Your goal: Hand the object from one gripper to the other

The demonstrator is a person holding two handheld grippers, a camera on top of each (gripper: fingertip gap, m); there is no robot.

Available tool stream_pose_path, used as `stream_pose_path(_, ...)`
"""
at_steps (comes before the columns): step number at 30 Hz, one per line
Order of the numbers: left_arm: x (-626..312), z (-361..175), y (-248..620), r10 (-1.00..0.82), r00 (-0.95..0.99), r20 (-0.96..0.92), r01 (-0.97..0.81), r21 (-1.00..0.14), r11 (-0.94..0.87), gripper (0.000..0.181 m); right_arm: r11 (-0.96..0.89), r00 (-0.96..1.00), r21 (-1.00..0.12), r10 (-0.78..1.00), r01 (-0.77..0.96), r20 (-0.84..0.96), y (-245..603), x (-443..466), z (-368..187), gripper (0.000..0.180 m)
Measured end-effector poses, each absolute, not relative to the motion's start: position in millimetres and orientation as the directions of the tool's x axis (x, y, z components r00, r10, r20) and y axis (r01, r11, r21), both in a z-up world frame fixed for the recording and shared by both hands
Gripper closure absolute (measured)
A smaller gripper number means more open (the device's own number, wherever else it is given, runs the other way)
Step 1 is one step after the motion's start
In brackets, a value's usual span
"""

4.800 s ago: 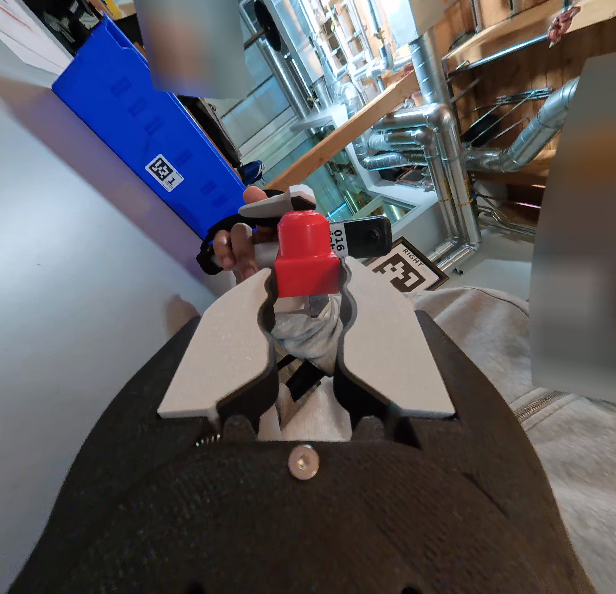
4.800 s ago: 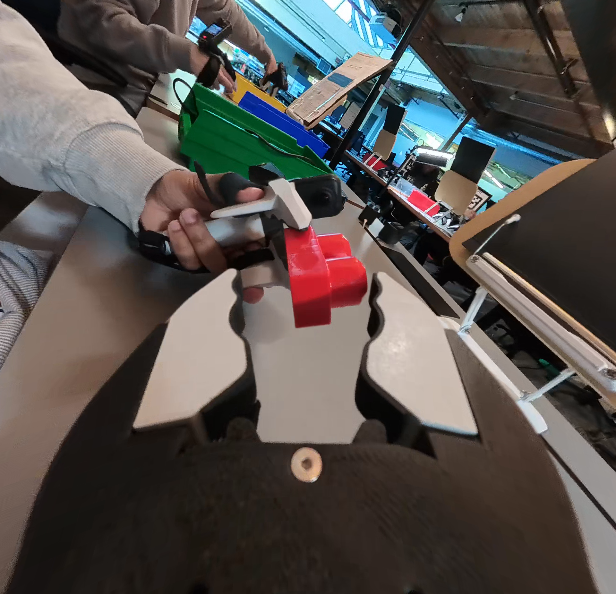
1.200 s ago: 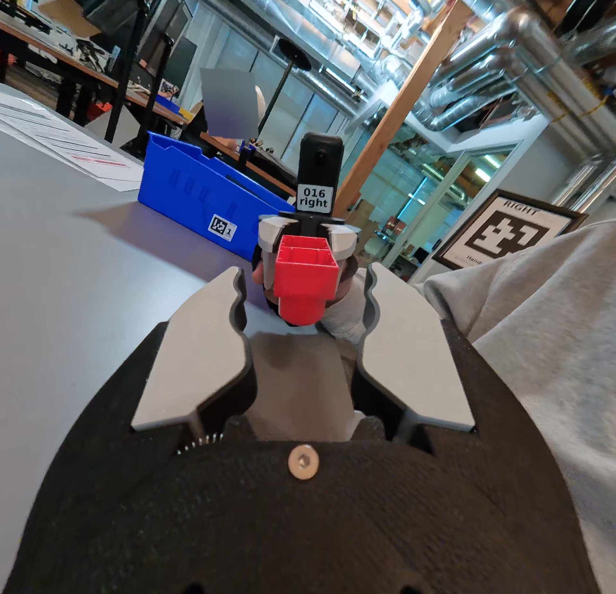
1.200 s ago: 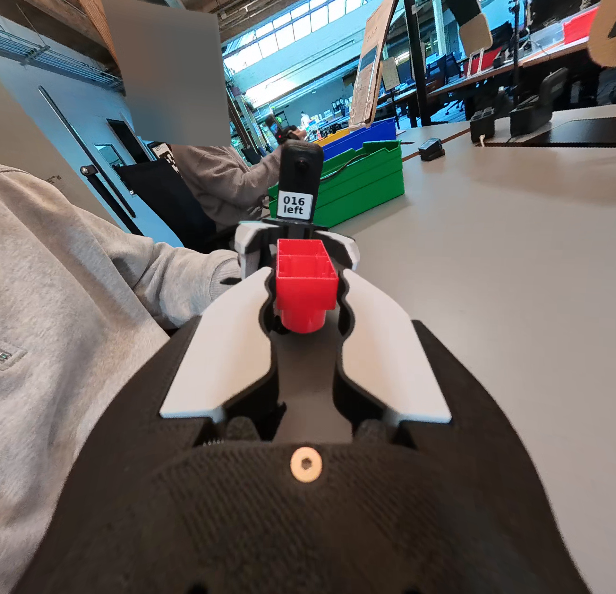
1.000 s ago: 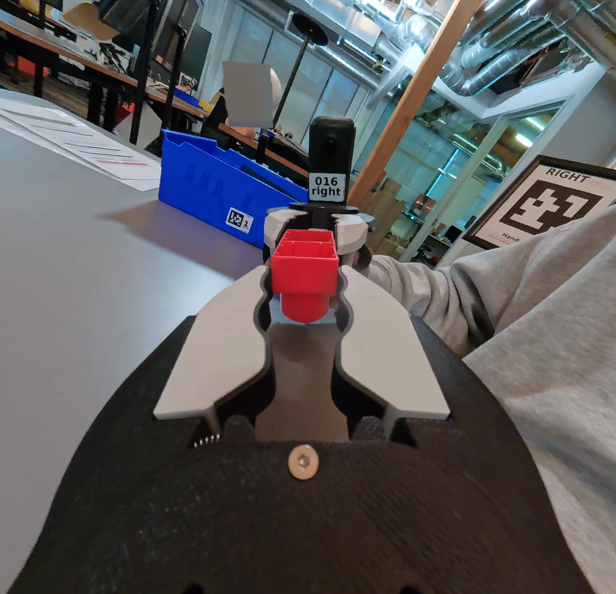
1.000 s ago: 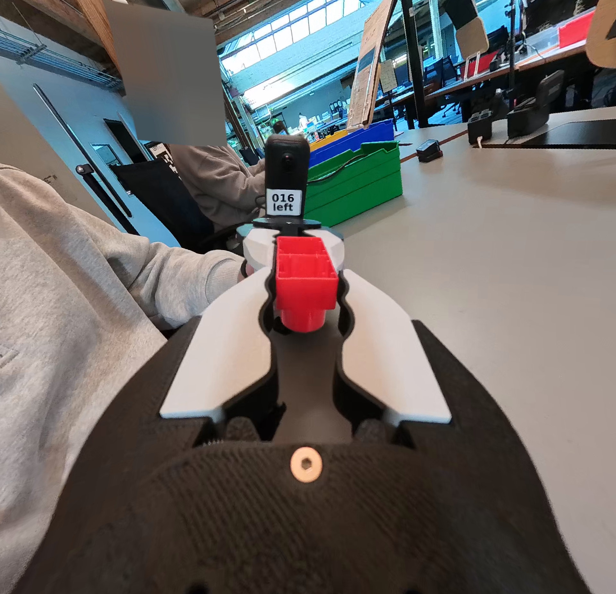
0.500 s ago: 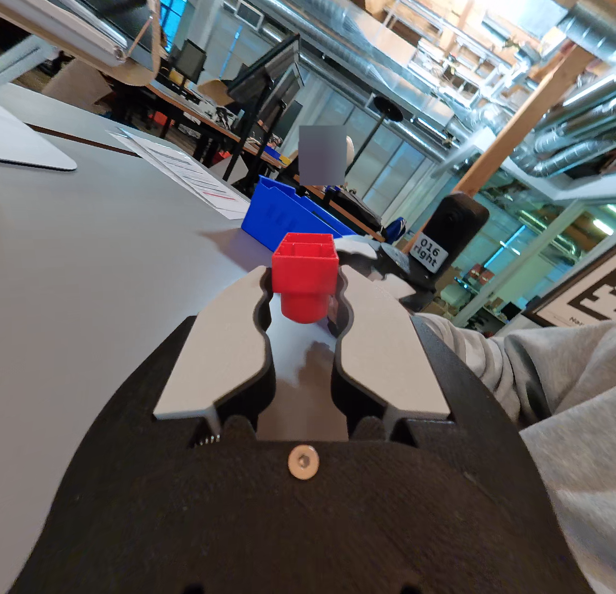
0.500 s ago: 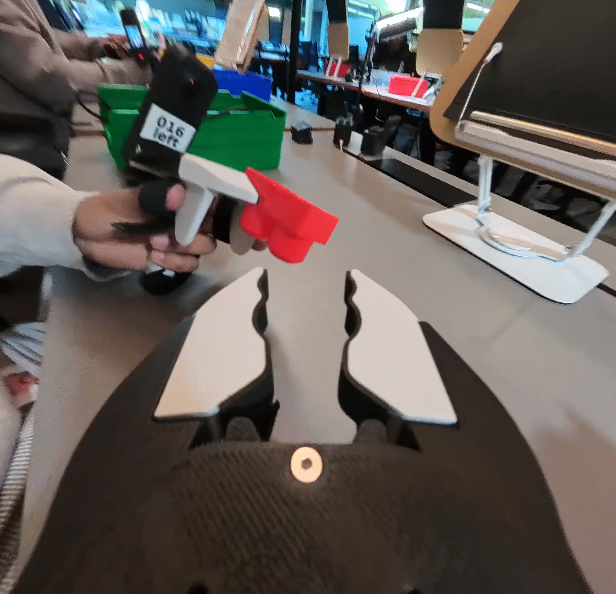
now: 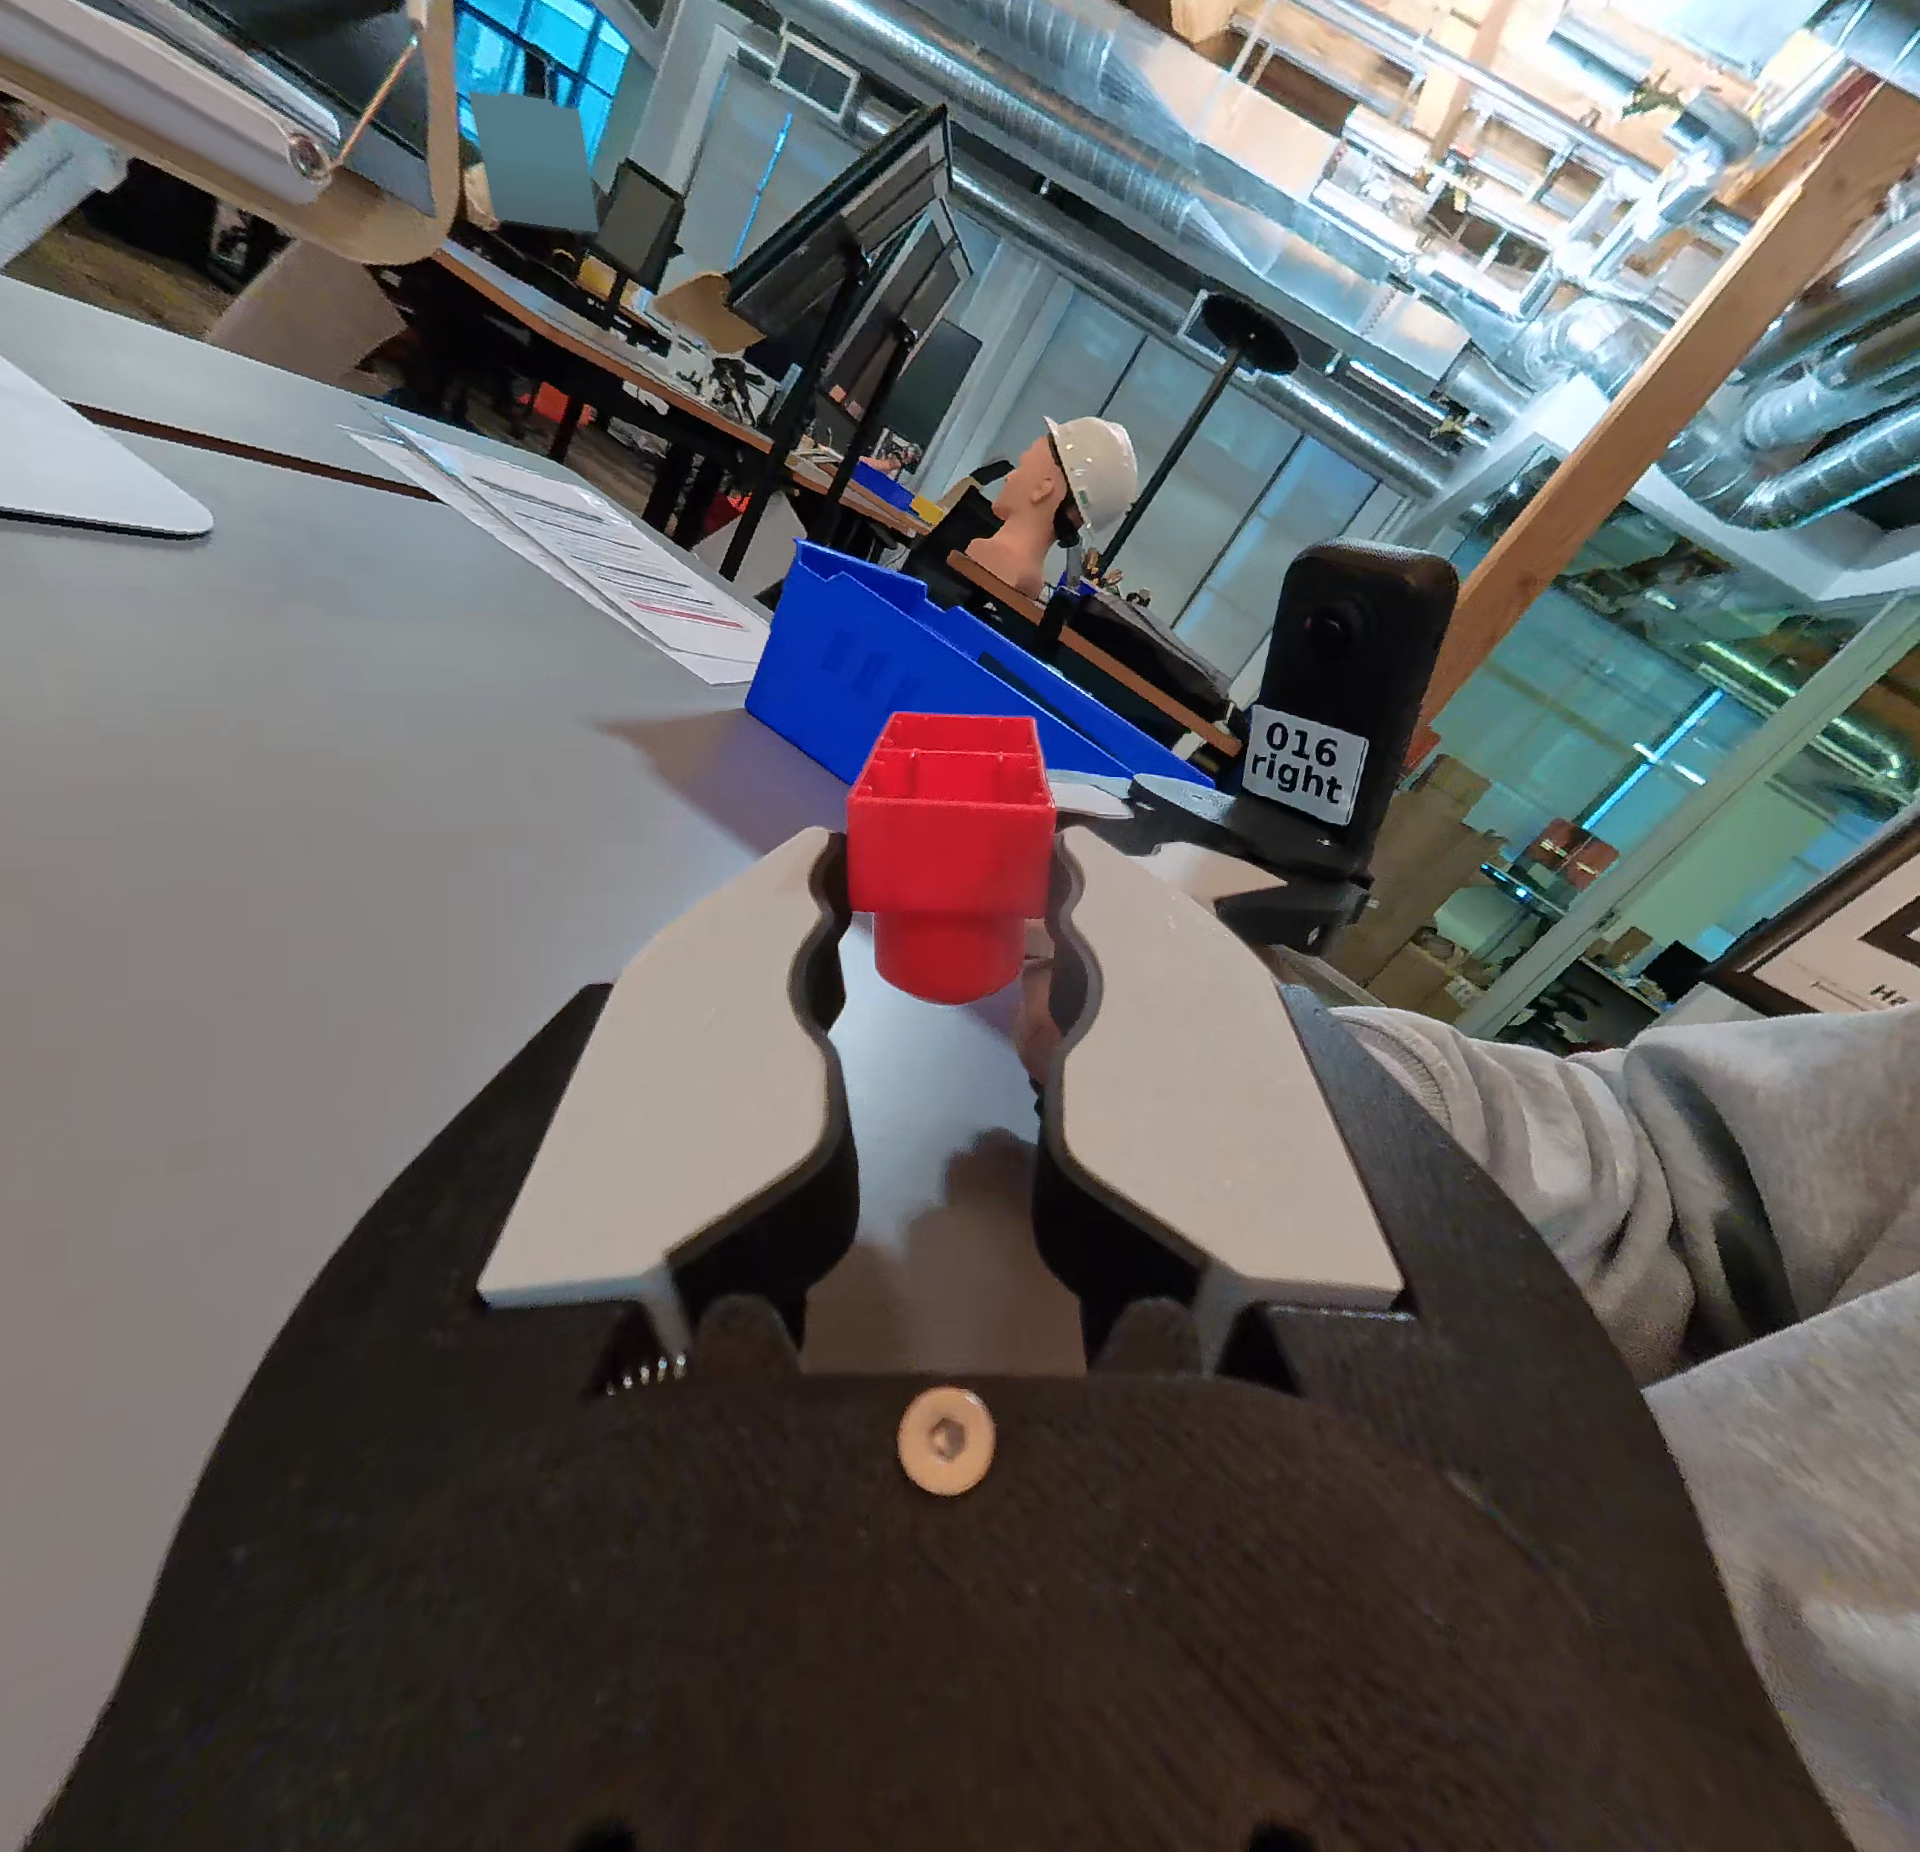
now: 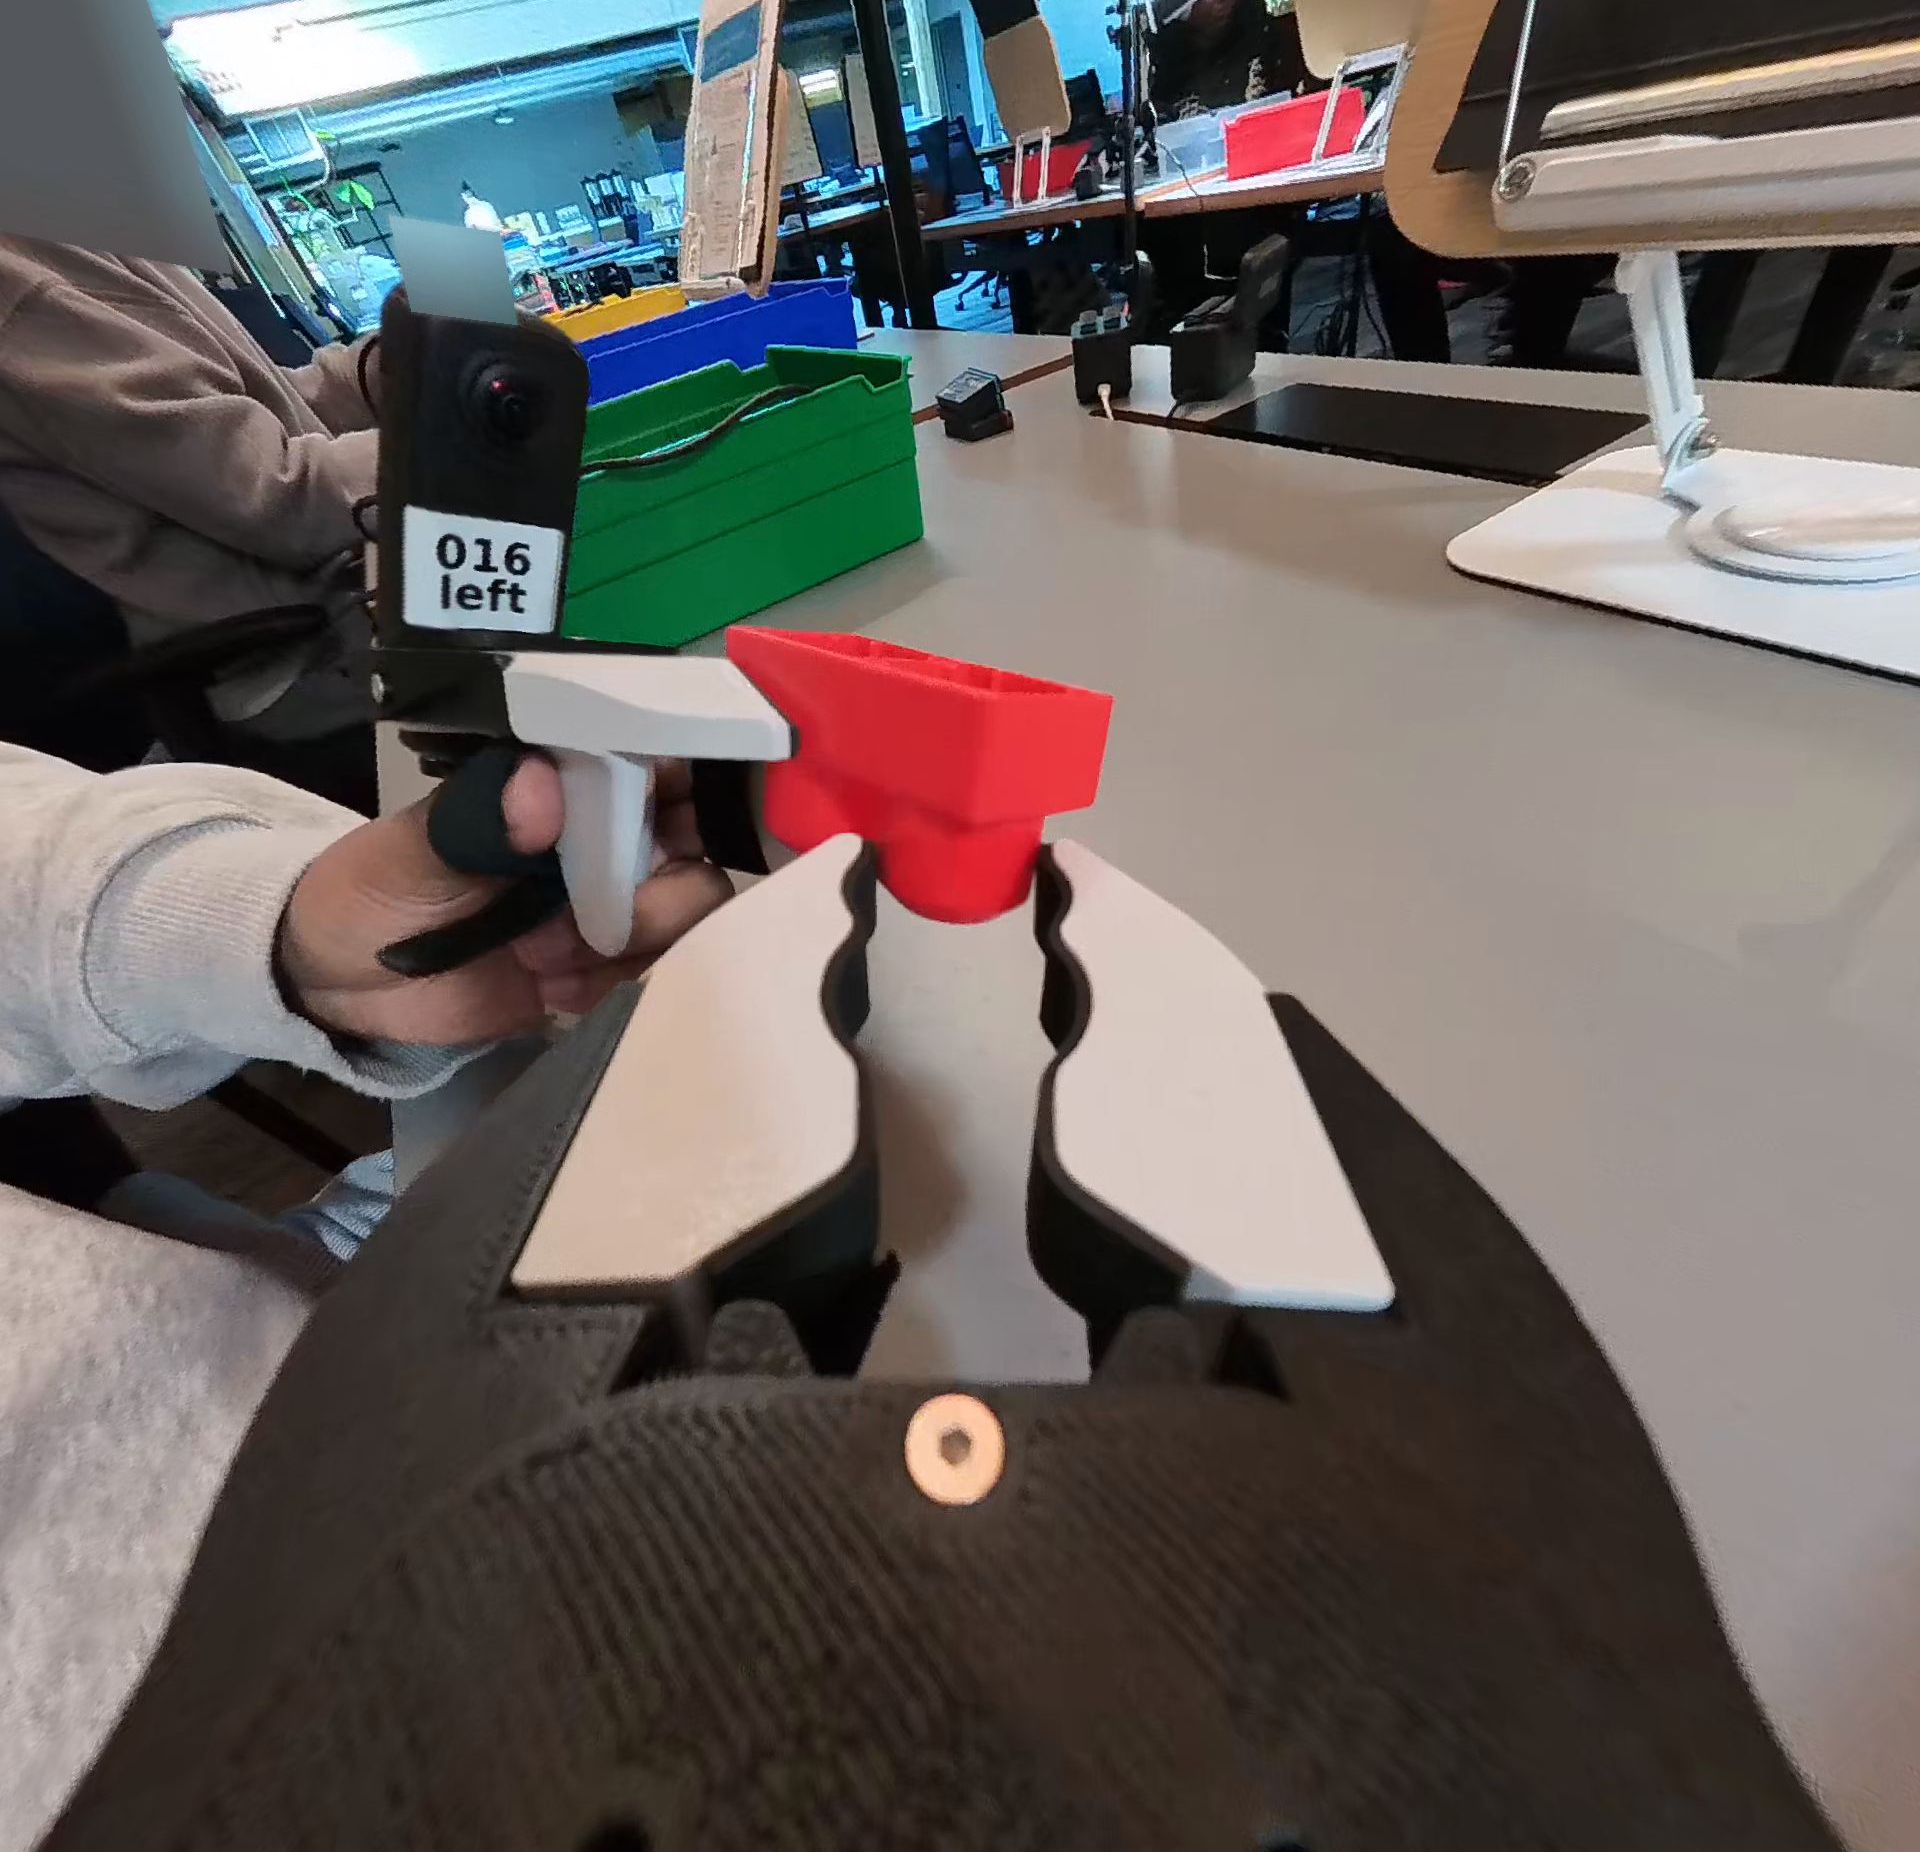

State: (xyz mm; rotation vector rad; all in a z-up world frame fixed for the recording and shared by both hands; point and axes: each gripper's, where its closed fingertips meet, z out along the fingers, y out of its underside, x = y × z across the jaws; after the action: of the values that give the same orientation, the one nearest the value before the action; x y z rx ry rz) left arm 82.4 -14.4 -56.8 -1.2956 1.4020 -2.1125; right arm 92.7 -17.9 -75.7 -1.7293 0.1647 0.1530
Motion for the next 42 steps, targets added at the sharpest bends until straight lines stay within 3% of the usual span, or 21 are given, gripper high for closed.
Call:
stream_pose_path(7, 78, -49, -17, -0.606, -0.597, 0.525, -0.216, -0.833, -0.509, 0.142, -0.14, 0.975, -0.966, 0.015, -0.216, -0.22, -20, 92, -67, 0.15)
stream_pose_path(13, 76, -38, -19, -0.543, -0.646, 0.536, -0.196, -0.804, -0.561, 0.098, -0.071, 0.918, -0.939, 0.194, -0.337, -0.345, -30, 89, -51, 0.151)
stream_pose_path(20, 56, -23, -39, -0.356, -0.795, 0.492, -0.254, -0.802, -0.541, 0.075, -0.155, 0.68, -0.868, 0.563, -0.472, -0.47, -46, 51, -42, 0.151)
stream_pose_path(25, 34, -13, -59, -0.181, -0.861, 0.475, -0.329, -0.792, -0.514, 0.072, -0.22, 0.573, -0.864, 0.67, -0.454, -0.472, -52, 24, -40, 0.151)
stream_pose_path(29, 22, -10, -69, -0.126, -0.889, 0.441, -0.335, -0.811, -0.479, 0.083, -0.274, 0.527, -0.857, 0.694, -0.437, -0.49, -53, 12, -46, 0.151)
stream_pose_path(32, 18, -11, -72, -0.128, -0.901, 0.415, -0.32, -0.833, -0.451, 0.105, -0.279, 0.5, -0.848, 0.708, -0.451, -0.499, -54, 10, -45, 0.151)
stream_pose_path(39, 27, -14, -65, -0.191, -0.885, 0.425, -0.304, -0.838, -0.454, 0.104, -0.247, 0.529, -0.833, 0.674, -0.495, -0.515, -48, 20, -48, 0.15)
stream_pose_path(42, 38, -14, -52, -0.251, -0.855, 0.453, -0.288, -0.819, -0.495, 0.104, -0.191, 0.615, -0.834, 0.595, -0.518, -0.518, -40, 39, -53, 0.131)
